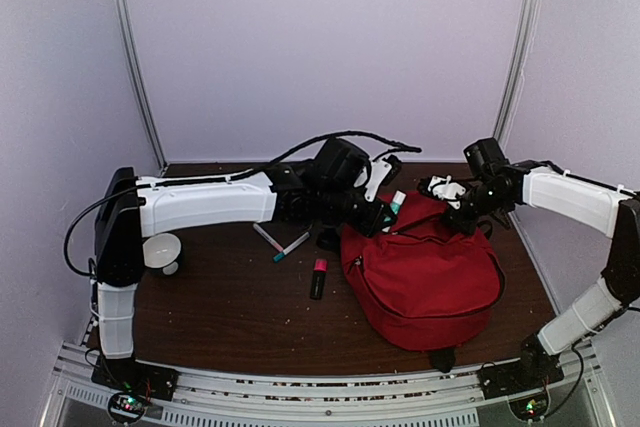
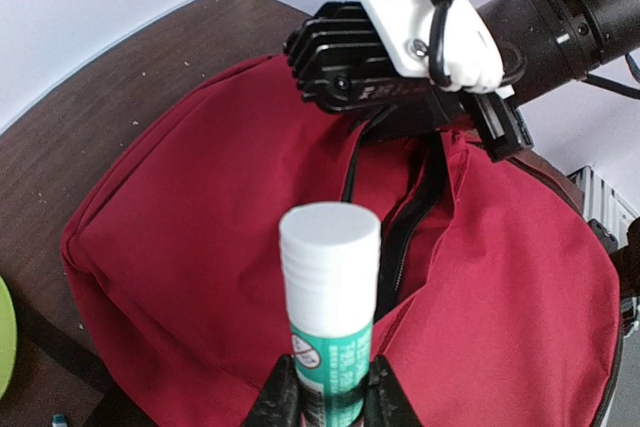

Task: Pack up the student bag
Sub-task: Pick up the lower front pocket of the student bag, then place the glue stick in the lower front pocket of the bag.

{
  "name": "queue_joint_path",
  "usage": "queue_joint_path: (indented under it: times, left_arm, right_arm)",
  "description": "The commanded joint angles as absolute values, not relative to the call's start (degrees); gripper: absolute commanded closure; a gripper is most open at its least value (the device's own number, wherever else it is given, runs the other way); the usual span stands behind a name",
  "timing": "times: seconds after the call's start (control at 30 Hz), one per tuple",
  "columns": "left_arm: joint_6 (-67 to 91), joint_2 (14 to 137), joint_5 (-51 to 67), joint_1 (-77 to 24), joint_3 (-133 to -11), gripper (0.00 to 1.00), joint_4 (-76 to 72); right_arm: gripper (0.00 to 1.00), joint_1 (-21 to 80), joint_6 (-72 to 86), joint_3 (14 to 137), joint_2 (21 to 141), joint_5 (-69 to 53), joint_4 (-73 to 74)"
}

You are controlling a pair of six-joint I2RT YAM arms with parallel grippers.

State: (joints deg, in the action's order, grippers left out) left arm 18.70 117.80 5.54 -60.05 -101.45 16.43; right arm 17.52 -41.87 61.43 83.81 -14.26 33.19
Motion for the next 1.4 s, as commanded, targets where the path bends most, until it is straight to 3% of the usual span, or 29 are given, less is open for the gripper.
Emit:
queue_joint_path:
  times: [0.0,0.2,0.43,0.73,1.0,1.13,1.37]
  left_arm:
    - [10.93,113.90,3.71,-61.83,-99.02,1.00,12.12]
    - [-3.73,110.96,-1.31,-66.63,-94.40,1.00,8.42]
    - [-15.38,112.86,-4.17,-70.13,-98.53,1.00,11.04]
    - [-21.66,124.96,-14.34,-70.31,-111.78,1.00,12.35]
    - [-25.63,130.17,-19.30,-70.04,-114.71,1.00,11.08]
    - [-23.70,136.59,-25.68,-69.27,-123.48,1.00,16.10]
    - [-24.02,138.87,-28.30,-69.16,-124.73,1.00,12.05]
  right_arm:
    - [1.00,17.31,-40.06,63.45,78.88,-20.84,35.02]
    - [1.00,18.55,-39.33,67.15,76.71,-27.44,43.17]
    - [1.00,20.43,-38.31,67.19,74.40,-27.37,45.46]
    - [1.00,20.48,-37.91,69.74,75.71,-29.04,47.07]
    - [1.00,20.48,-38.14,71.54,77.69,-29.27,48.84]
    - [1.00,20.42,-37.81,71.19,77.38,-29.28,48.48]
    - [1.00,20.50,-37.60,71.33,77.17,-29.36,48.85]
